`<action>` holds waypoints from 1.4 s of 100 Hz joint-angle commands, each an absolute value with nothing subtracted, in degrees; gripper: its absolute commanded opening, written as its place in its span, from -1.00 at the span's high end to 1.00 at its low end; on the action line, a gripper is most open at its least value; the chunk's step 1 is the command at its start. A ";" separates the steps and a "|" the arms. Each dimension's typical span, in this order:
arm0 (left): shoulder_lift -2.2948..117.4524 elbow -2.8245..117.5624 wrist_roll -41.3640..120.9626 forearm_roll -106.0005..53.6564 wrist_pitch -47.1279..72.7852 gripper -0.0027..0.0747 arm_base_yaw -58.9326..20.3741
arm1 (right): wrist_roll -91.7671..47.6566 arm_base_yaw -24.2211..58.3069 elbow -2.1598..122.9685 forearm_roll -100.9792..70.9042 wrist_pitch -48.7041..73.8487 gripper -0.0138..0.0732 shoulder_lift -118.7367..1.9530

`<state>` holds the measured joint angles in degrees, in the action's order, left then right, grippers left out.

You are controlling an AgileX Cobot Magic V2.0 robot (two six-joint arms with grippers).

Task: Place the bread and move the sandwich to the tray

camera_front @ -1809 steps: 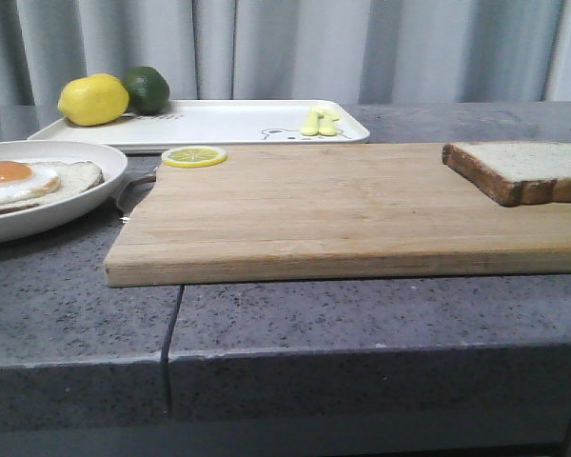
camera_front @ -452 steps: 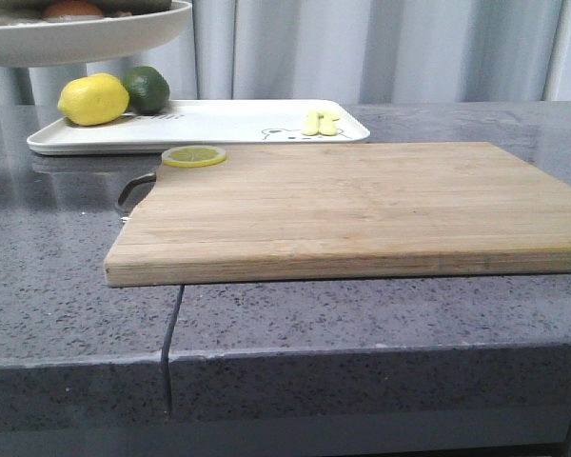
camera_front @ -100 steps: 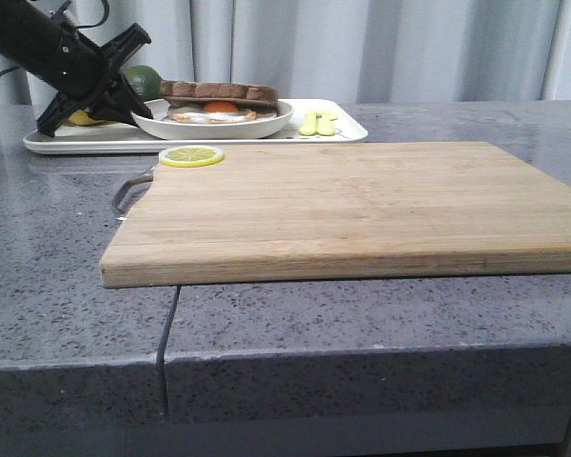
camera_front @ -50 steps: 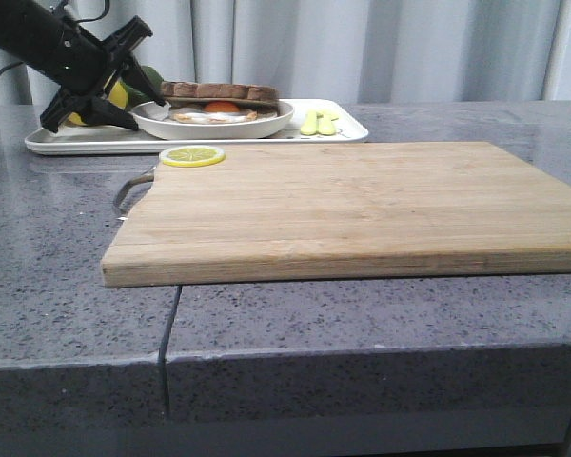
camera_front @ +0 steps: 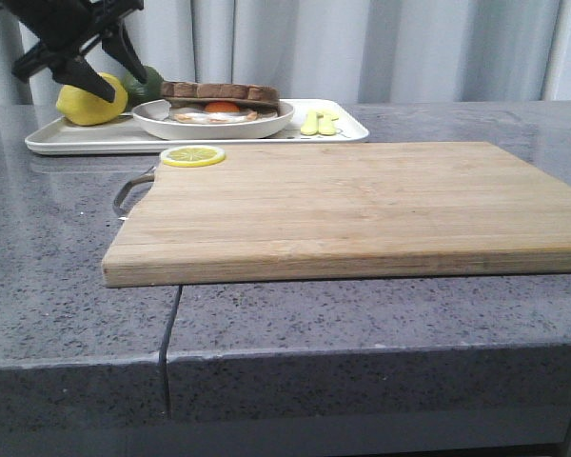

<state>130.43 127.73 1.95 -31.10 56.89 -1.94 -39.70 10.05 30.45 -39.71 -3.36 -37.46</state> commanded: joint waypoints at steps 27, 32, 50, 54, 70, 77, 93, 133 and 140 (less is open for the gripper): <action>122.94 135.29 0.37 -31.22 63.71 0.01 -2.16 | -39.73 9.60 31.91 -39.64 -7.16 -0.36 -37.37; 121.55 135.29 0.37 -30.66 64.47 0.01 -2.16 | -39.73 9.60 31.91 -39.64 -7.16 -0.36 -37.37; 115.22 135.29 0.50 -27.79 67.69 0.01 -2.16 | -39.73 9.60 31.91 -39.64 -7.16 -0.36 -37.37; 113.68 135.29 0.72 -27.81 68.23 0.01 -2.16 | -39.73 9.60 31.91 -39.64 -7.16 -0.36 -37.37; 107.89 135.06 0.96 -27.81 69.04 0.01 -2.36 | -39.73 9.60 31.91 -39.64 -7.07 -0.36 -37.37; 105.05 134.78 1.42 -27.68 69.23 0.01 -2.84 | -39.73 9.60 31.91 -39.64 -7.02 -0.36 -37.37; 96.89 128.78 4.38 -27.13 70.31 0.01 -5.25 | -39.73 9.60 31.91 -39.64 -7.02 -0.36 -37.37; 71.61 99.78 6.46 -16.61 54.70 0.01 -13.60 | -39.73 9.60 31.91 -39.64 -6.54 -0.36 -37.37; 65.64 91.32 6.46 -16.61 47.63 0.01 -14.56 | -39.73 9.60 31.91 -39.64 -6.36 -0.36 -37.37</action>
<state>72.86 98.17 6.36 -15.86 58.96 -13.09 -39.70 10.05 30.45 -39.71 -3.36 -37.46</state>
